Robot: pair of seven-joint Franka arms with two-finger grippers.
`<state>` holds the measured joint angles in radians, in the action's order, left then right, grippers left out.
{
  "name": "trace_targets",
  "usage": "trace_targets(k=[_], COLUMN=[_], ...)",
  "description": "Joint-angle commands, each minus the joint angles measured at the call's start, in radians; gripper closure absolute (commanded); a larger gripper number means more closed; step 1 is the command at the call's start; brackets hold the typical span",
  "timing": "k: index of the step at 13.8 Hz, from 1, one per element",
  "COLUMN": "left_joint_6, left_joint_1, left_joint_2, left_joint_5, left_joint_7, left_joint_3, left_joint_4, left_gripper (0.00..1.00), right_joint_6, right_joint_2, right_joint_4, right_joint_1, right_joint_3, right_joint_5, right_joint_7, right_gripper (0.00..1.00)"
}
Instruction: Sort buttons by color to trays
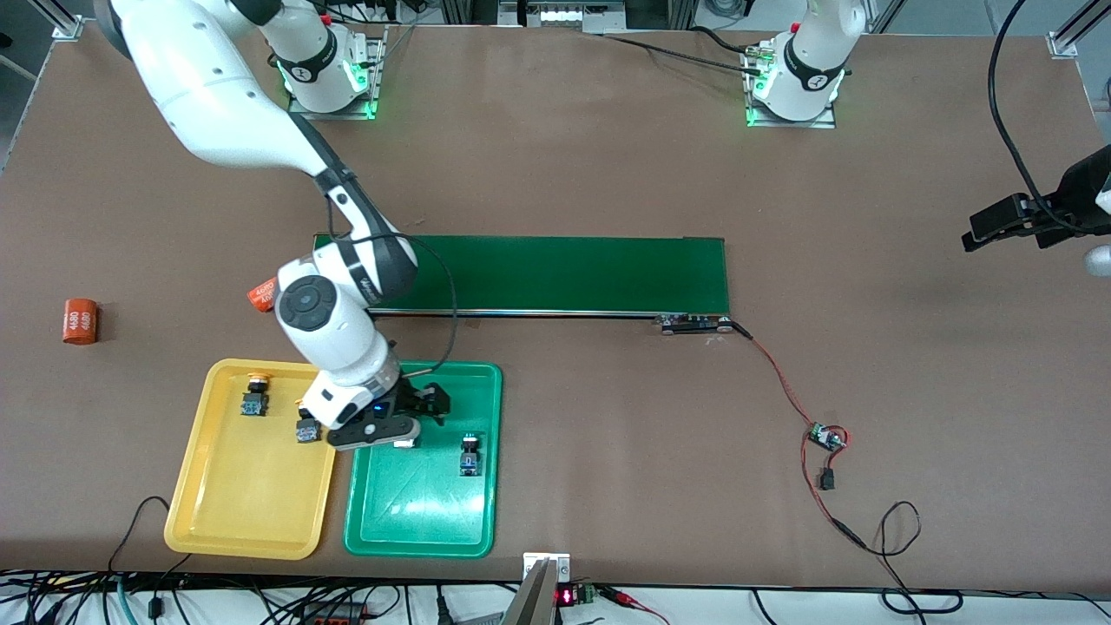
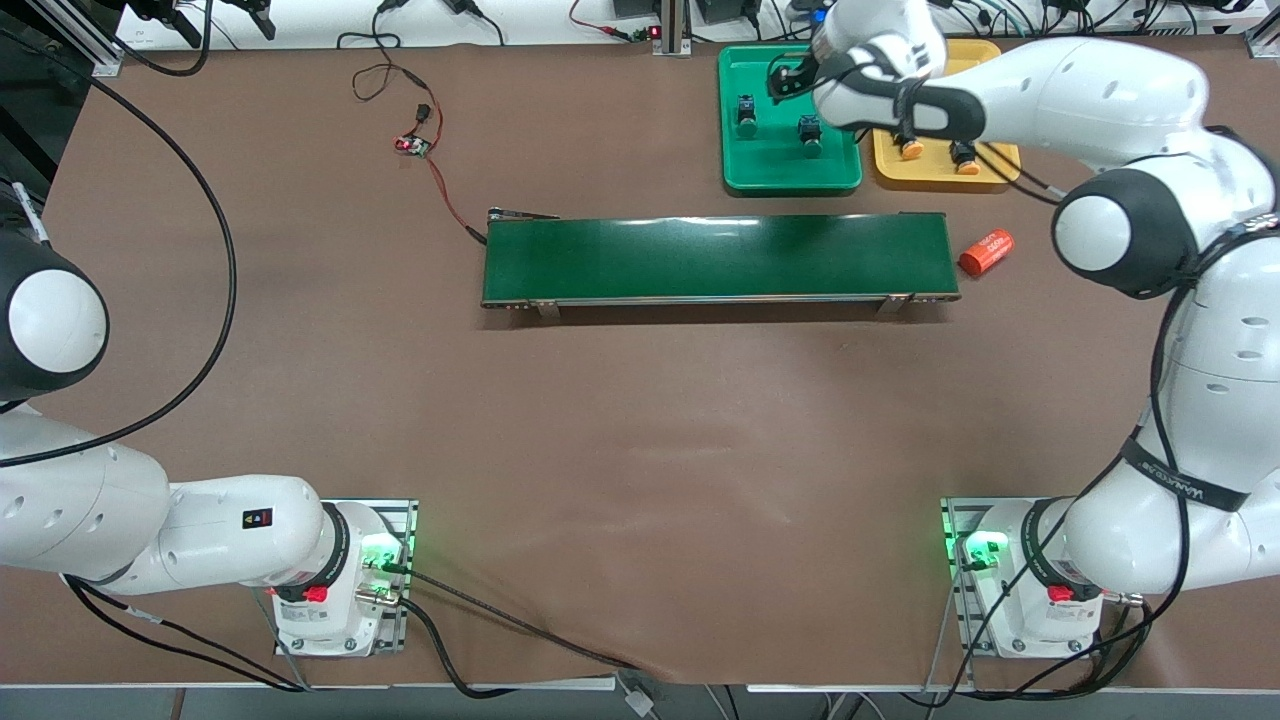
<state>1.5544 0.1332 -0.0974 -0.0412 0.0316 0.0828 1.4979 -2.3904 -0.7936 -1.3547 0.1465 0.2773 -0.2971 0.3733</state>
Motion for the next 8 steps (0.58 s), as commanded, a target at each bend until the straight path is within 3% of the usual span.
trace_targets(k=[1, 4, 6, 8], left_joint_6=[-0.004, -0.005, -0.002, 0.001], left_joint_1=[0.005, 0.005, 0.005, 0.005], left_joint_2=[0.022, 0.022, 0.022, 0.022], left_joint_5=[0.020, 0.020, 0.020, 0.018], left_joint_7=[-0.009, -0.009, -0.009, -0.009], left_joint_3=[0.008, 0.008, 0.009, 0.009], left_joint_4=[0.018, 0.018, 0.016, 0.018], left_gripper=[0.00, 0.00, 0.00, 0.00], right_joint_6=[0.195, 0.345, 0.489, 0.630], right_joint_2=[0.149, 0.265, 0.345, 0.427], right_joint_4=[-0.063, -0.061, -0.061, -0.061], right_joint_1=[-0.034, -0.109, -0.154, -0.157], right_joint_3=[0.007, 0.003, -0.003, -0.068], right_joint_5=[0.039, 0.225, 0.233, 0.233], right_joint_7=[-0.019, -0.025, -0.056, -0.153], right_gripper=[0.00, 0.00, 0.00, 0.00])
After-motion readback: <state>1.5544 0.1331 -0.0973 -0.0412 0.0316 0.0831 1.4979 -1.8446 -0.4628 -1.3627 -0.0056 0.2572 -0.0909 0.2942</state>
